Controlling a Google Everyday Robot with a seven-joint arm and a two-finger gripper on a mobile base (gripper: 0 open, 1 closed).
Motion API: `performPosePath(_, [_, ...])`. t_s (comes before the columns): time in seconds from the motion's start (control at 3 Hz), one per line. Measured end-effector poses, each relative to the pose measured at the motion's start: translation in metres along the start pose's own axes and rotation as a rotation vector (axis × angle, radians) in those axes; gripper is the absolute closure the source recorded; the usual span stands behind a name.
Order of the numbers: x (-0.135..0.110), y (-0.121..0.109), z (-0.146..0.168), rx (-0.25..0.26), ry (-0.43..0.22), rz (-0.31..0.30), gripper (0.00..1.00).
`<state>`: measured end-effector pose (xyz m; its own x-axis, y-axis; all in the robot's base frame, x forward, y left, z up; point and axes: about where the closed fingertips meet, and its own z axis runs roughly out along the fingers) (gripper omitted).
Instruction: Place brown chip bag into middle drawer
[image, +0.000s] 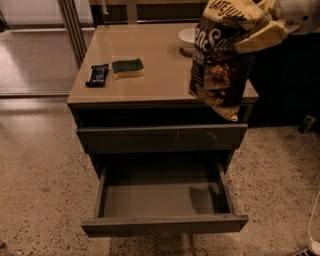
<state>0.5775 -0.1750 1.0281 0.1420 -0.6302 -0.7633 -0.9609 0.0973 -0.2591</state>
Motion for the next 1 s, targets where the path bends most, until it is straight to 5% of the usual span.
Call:
performPosePath(0.67, [0.018,0.086,0.001,-0.061,0.021,-0.06,1.0])
performPosePath(1.0, [0.038,0.104,0.02,-0.116,0.027,-0.029,1.0])
